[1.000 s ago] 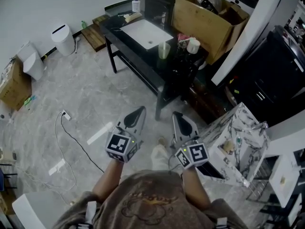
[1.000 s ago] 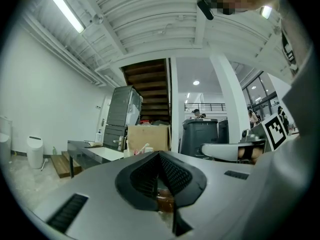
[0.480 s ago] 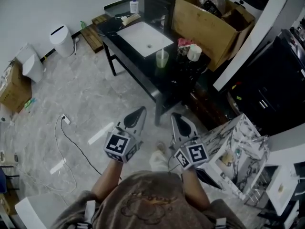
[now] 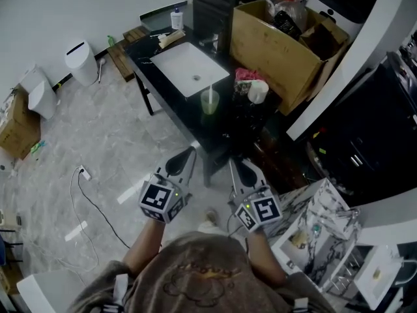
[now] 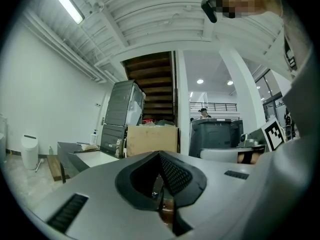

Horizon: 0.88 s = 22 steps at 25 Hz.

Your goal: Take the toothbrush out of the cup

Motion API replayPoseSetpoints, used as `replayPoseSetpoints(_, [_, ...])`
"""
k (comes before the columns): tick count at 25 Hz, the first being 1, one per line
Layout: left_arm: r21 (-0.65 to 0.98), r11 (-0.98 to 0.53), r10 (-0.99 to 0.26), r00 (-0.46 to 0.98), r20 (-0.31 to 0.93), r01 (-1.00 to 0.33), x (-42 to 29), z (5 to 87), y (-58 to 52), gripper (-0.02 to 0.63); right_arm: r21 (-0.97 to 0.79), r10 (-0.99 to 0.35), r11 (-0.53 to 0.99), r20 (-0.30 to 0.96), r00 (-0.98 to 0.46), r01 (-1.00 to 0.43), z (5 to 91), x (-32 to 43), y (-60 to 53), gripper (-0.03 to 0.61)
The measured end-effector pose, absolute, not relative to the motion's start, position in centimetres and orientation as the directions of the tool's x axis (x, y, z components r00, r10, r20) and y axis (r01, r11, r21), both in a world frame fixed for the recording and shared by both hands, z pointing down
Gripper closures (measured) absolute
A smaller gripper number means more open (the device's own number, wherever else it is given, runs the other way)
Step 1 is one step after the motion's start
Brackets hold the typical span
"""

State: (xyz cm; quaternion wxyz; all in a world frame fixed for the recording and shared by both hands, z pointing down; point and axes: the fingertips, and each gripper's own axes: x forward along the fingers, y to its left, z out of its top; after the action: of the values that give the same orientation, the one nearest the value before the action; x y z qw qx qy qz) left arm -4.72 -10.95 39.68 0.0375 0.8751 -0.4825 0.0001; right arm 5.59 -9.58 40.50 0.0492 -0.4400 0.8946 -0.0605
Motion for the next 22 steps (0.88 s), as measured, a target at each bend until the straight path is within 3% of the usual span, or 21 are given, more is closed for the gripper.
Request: replayPoseSetpoints(22, [0.09, -0.493, -0.868, 0.496, 0.017, -0.866, -3.5, 38.7, -22.3, 0.614, -0.168, -0.764, 0.638, -0.016, -0.645, -0.751, 41.2, 7.1, -21.1, 0.578])
